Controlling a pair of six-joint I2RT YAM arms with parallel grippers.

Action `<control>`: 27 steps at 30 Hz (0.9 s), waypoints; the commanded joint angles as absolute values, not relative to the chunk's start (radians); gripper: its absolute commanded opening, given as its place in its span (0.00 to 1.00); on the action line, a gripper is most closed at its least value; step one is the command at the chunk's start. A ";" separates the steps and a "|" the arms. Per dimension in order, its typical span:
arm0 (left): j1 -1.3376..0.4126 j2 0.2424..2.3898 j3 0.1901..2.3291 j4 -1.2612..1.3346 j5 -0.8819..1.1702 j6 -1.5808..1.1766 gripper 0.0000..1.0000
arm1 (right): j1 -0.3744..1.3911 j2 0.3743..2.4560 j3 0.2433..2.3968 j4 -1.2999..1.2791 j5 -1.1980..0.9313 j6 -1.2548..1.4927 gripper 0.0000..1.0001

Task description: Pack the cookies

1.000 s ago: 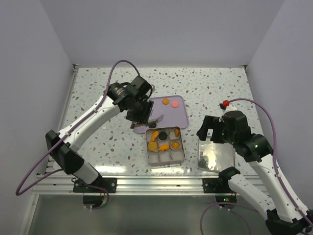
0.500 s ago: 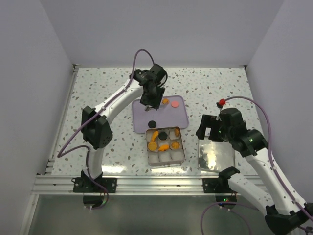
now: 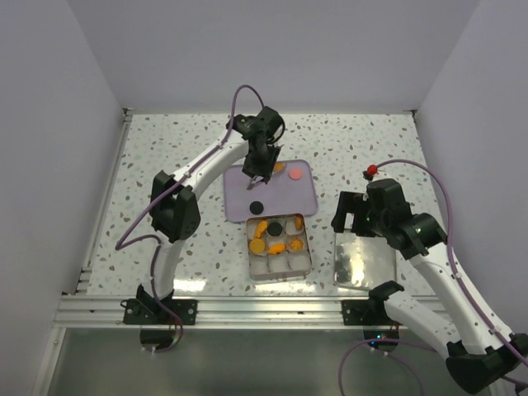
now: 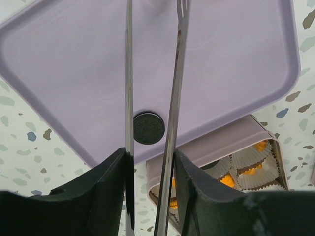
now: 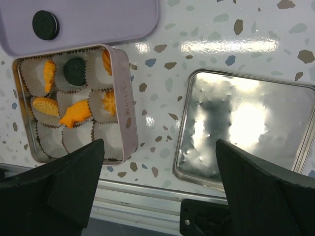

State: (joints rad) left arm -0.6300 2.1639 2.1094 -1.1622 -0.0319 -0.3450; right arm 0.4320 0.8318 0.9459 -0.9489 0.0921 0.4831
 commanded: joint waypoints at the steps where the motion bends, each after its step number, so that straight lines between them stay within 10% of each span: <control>1: -0.615 2.164 2.143 -1.132 -0.018 -0.316 0.44 | 0.437 0.836 0.968 -0.914 0.121 0.466 0.99; 27: -0.626 1.765 2.004 -1.154 0.232 -0.301 0.29 | 0.436 0.830 1.000 -0.910 0.130 0.451 0.99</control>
State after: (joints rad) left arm -0.6197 1.8874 2.0544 -1.1709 0.1371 -0.3214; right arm 0.4320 0.8330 0.9489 -0.9329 0.0959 0.4694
